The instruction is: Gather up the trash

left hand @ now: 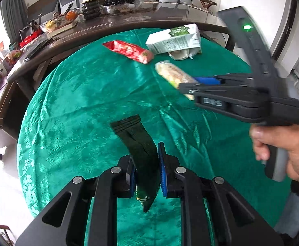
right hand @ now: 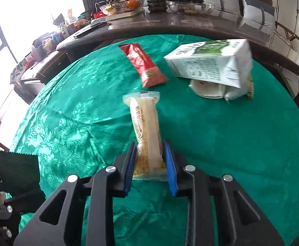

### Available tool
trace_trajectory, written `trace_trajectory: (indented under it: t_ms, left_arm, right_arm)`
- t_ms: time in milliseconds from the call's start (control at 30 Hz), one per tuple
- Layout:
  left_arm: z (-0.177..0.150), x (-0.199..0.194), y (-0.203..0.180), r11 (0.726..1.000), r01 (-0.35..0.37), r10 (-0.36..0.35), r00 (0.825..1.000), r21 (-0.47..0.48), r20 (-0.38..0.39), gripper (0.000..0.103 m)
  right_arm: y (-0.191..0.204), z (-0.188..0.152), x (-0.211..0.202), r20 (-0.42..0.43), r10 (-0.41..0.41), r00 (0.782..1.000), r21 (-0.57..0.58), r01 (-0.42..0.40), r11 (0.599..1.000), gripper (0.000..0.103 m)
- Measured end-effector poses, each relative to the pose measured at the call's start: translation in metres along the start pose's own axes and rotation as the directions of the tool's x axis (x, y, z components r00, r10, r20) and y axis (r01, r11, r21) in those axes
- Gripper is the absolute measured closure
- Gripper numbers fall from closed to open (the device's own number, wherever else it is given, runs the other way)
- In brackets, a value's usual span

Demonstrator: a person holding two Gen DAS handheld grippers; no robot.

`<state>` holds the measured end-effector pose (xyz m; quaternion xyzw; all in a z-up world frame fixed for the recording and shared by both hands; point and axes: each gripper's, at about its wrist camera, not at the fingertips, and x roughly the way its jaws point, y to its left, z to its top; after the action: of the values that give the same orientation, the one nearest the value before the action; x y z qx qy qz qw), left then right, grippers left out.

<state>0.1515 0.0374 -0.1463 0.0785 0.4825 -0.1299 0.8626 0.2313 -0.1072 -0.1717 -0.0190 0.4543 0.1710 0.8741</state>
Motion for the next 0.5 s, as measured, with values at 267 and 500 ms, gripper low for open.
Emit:
trace_trajectory:
  t_ms: [267, 500]
  left_arm:
    - [0.002, 0.017, -0.058, 0.998, -0.015, 0.014, 1.000, 0.064, 0.023, 0.039]
    - [-0.009, 0.003, -0.057, 0.997, 0.071, -0.072, 0.996, 0.019, 0.056, 0.018]
  right_arm:
    - [-0.067, -0.065, -0.060, 0.015, -0.125, 0.992, -0.009, 0.126, 0.992, 0.076]
    - [-0.084, -0.092, -0.061, 0.039, -0.126, 0.991, 0.070, 0.123, 0.990, 0.038]
